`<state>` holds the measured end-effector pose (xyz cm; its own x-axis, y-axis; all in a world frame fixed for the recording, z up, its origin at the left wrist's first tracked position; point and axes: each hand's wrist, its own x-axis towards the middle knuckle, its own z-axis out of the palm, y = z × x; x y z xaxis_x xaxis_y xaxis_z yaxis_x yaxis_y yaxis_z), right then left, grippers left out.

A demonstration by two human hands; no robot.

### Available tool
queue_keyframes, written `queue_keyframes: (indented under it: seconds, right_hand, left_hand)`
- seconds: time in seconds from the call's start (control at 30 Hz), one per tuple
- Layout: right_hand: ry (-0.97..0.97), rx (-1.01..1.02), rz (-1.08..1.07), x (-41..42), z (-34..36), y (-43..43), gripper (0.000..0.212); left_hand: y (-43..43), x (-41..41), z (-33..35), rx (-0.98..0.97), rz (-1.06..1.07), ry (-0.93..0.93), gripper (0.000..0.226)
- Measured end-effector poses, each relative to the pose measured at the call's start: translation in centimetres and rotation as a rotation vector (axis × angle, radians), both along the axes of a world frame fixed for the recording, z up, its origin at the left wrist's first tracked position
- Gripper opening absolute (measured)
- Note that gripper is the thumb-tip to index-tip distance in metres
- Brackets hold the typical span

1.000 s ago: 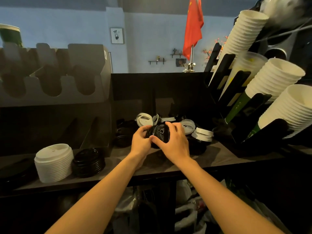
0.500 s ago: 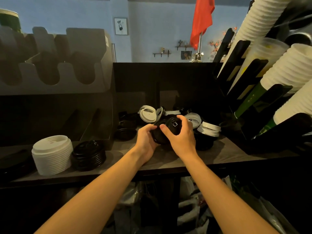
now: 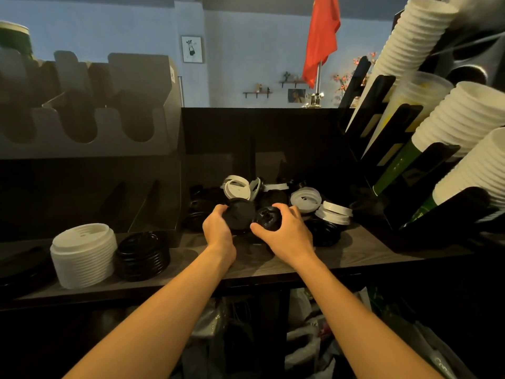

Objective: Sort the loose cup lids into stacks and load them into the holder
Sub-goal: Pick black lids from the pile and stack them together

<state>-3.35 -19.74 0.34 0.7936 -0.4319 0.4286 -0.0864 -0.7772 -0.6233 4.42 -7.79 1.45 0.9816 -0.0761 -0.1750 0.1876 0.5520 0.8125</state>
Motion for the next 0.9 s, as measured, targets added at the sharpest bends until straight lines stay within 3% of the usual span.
queue_keyframes:
  seconds: [0.17,0.33,0.57,0.67,0.8,0.9]
  right_hand:
    - [0.316,-0.37,-0.071,-0.1,0.0,0.7,0.095]
    - [0.321,-0.397,-0.045,-0.2,0.1,1.0,0.102]
    - [-0.003,-0.265,0.122,0.1,0.1,0.8,0.096]
    - [-0.06,-0.324,0.131,0.2,0.1,1.0,0.093]
    - [-0.226,-0.228,0.066,-0.2,0.7,1.5,0.09]
    - [-0.354,-0.18,0.065,-0.7,1.3,2.7,0.089]
  left_hand:
    - [-0.1,0.6,-0.3,-0.013,0.035,-0.01,0.008]
    - [-0.4,0.5,-0.6,0.141,0.053,-0.106,0.02]
    - [0.0,-0.9,-0.3,0.22,0.038,-0.279,0.011]
    - [0.5,-1.7,0.1,0.195,0.008,-0.32,0.016]
    - [1.7,-2.9,0.5,0.205,-0.063,-0.403,0.037]
    - [3.3,-3.1,1.0,0.27,-0.047,-0.502,0.035]
